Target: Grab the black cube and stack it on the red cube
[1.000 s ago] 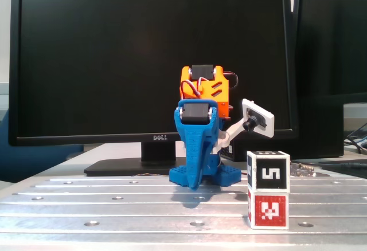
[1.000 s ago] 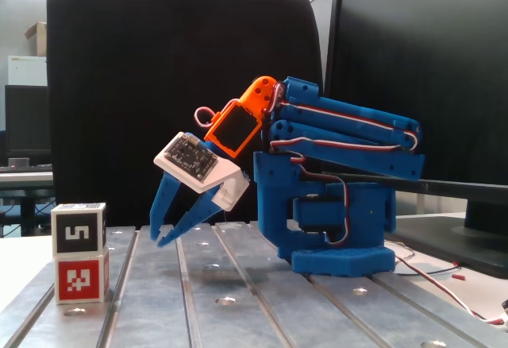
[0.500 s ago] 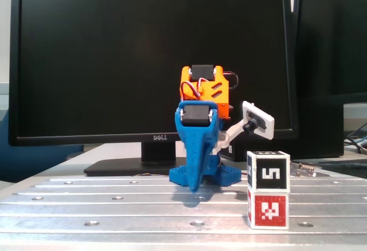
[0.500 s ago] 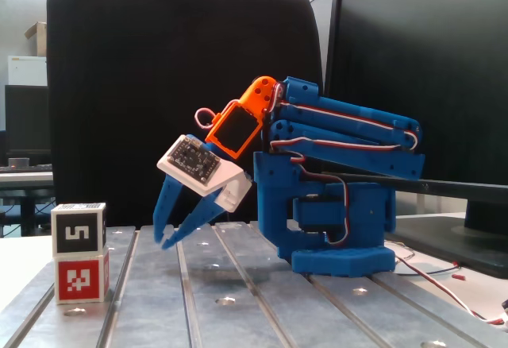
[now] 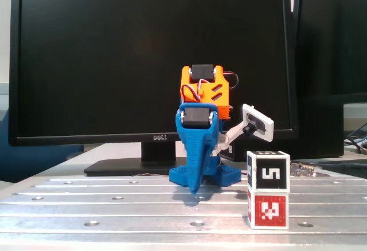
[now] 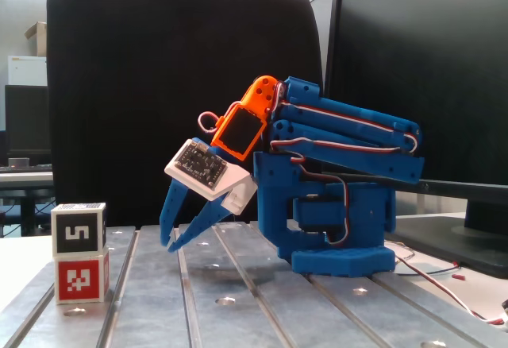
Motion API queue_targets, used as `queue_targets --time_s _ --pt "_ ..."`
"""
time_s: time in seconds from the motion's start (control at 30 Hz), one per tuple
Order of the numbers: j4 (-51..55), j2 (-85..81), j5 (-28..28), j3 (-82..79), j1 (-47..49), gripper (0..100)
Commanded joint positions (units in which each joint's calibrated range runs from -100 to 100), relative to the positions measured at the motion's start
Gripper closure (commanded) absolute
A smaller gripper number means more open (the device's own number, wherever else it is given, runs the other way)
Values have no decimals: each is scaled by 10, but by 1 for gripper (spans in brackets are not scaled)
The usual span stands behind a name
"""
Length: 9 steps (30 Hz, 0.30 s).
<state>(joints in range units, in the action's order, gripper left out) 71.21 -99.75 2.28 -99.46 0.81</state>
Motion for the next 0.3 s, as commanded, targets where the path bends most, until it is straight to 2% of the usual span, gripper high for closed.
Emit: queue_targets --time_s 0.0,0.27 --pt "6 7 -2 -1 -2 99" --pt "6 7 0 -1 -1 99"
